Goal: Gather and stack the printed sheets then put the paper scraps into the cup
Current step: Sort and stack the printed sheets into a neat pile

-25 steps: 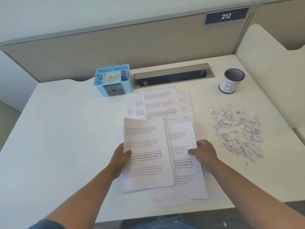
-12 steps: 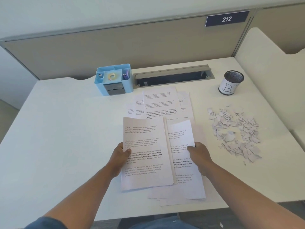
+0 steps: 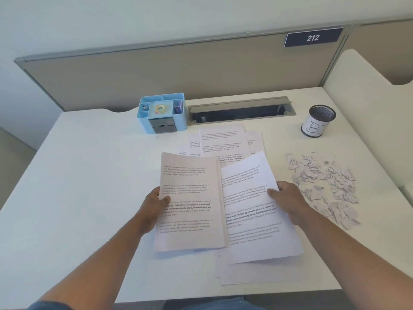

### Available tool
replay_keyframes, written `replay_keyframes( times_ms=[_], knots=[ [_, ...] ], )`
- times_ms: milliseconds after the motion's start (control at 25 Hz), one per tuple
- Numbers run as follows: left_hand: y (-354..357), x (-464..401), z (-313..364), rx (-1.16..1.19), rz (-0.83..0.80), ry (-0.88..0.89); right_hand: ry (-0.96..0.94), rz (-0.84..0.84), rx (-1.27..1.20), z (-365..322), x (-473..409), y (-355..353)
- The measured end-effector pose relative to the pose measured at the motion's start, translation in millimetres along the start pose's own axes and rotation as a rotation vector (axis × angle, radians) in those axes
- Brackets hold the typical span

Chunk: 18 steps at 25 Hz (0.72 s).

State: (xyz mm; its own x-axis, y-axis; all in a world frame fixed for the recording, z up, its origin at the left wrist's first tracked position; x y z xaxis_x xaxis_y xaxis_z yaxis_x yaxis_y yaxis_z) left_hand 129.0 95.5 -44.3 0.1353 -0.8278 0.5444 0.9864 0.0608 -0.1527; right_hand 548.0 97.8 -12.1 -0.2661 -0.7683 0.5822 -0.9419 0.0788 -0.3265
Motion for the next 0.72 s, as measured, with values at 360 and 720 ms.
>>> replay_keyframes(
  times_ms=[360,720],
  knots=[
    [-14,3,15,0.029,-0.011,-0.003,0.019,-0.102,-0.413,-37,-13,-13],
    [41,24,33,0.238,-0.16,-0.03,0.029,-0.312,-0.458,-55,5,57]
  ],
)
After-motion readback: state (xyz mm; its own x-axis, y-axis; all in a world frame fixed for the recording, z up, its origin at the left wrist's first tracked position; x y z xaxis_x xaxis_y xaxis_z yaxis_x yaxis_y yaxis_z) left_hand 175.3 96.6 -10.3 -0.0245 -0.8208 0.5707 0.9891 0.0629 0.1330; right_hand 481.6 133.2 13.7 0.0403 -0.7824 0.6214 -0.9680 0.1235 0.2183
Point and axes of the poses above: each hand's wrist, its own x-axis away from the middle knuckle, its own y-axis out of the palm, z = x × y, the point moved 6 cm from there along -x, towards the middle knuckle, and after that the axes turned 4 degrees about y, right-handed, at the moved point
